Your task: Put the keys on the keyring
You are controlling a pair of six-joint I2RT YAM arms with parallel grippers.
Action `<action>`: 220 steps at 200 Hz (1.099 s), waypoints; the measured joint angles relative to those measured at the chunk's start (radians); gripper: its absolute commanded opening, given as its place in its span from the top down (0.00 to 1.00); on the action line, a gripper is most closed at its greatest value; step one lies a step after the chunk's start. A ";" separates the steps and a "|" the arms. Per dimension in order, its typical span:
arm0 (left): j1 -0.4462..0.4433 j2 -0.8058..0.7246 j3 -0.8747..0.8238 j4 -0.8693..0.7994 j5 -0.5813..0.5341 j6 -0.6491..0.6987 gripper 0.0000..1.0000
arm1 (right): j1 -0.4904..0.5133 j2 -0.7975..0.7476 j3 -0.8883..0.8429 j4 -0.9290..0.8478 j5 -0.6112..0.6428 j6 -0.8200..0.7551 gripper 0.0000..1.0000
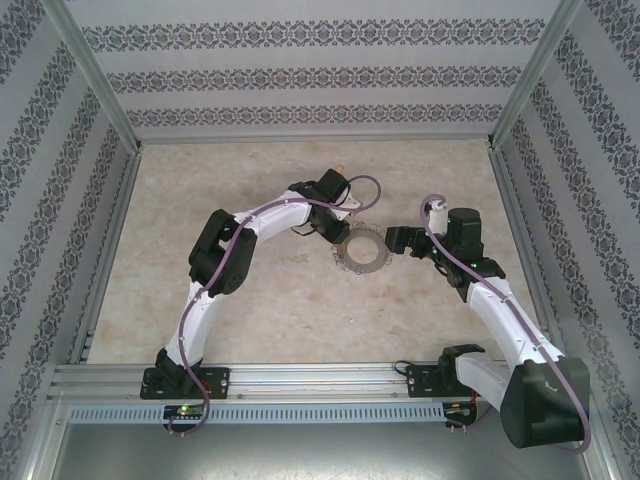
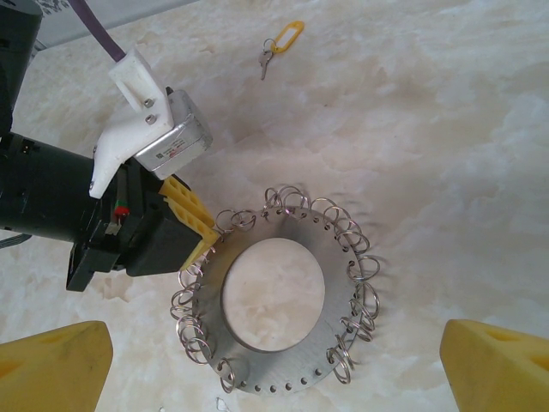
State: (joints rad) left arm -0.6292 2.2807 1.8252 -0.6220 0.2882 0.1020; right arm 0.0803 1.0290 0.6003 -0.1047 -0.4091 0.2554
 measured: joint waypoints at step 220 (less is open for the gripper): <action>0.000 -0.027 -0.045 -0.004 0.026 0.034 1.00 | -0.040 -0.075 0.000 -0.052 0.000 -0.026 0.02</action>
State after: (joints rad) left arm -0.6292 2.2532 1.7805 -0.6262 0.3138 0.1356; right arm 0.0406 0.9543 0.6003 -0.1566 -0.4088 0.2295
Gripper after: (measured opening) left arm 0.065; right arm 0.979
